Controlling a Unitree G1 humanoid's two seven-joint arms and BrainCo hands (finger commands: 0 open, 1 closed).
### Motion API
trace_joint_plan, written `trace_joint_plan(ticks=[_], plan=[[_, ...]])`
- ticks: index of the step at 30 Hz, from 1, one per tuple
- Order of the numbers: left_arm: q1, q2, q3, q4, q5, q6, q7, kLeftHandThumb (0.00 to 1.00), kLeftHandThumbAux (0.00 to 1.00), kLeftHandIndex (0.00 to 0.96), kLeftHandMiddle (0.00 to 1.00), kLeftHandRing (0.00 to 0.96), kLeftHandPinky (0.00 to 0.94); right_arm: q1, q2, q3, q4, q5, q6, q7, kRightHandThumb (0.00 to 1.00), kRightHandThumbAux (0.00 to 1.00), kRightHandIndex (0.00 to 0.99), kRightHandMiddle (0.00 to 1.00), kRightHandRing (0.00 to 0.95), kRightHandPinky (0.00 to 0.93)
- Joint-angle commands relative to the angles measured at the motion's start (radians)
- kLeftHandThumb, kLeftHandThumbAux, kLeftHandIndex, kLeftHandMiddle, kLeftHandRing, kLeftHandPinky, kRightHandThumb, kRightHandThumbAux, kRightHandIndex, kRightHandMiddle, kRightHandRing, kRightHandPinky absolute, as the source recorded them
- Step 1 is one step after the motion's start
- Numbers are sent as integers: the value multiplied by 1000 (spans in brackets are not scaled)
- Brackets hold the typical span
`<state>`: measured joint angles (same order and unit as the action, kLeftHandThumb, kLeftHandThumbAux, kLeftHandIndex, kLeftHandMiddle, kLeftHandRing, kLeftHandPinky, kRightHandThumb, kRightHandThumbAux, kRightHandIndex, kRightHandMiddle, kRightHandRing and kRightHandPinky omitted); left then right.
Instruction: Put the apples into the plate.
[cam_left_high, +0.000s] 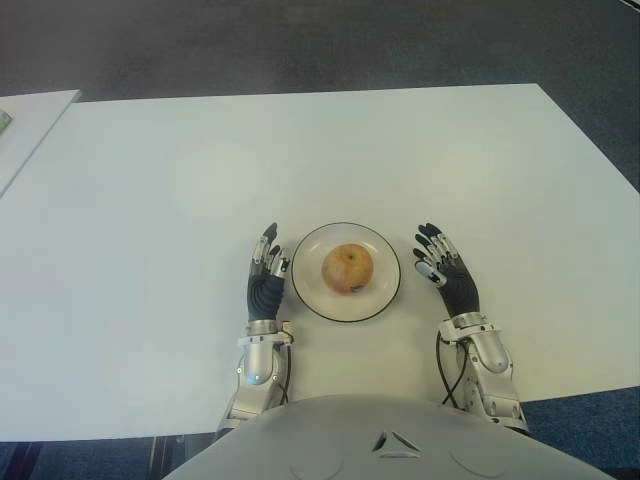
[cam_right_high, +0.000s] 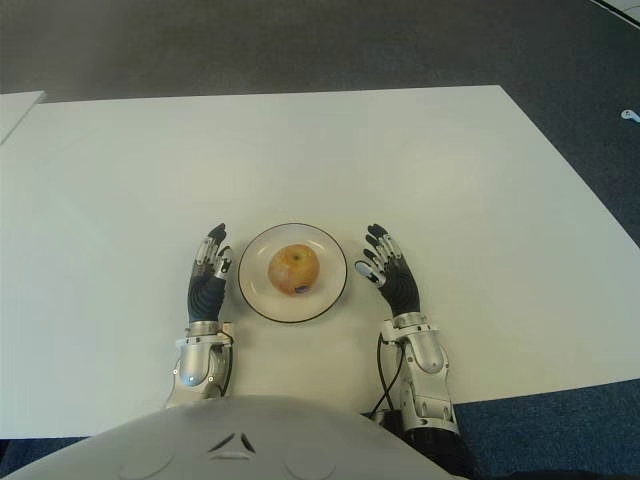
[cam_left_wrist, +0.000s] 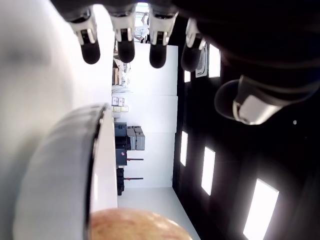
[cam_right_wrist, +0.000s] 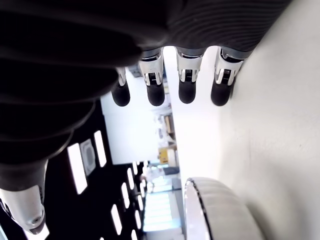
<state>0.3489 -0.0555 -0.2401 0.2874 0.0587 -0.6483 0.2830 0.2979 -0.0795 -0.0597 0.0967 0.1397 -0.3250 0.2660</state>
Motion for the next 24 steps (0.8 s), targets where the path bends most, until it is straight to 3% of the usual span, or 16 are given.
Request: trace_joint_plan(ticks=[1,4,12,24], plan=[[46,-105,-7,140,-29,-30,-4,6,427,161,101,59,53,-54,-3,3,156,-51,-98,-18,168,583,33,28,0,0],[36,-101,-1,167,-21,-54,-1,4,440,162,101,59,51,-92,-7,3,256,-64,-161,-13,158,561,47,38,0,0],[30,-91,-2,180,-27,-83,-17,20,461,150,98,59,42,-127,-10,0,336,-13,-238,42,150,559,85,68,18,2],[37,-88,0,170,34,-125,37,33,492,135,115,75,53,-131,-3,-9,346,2,-236,62,114,593,73,53,5,0]])
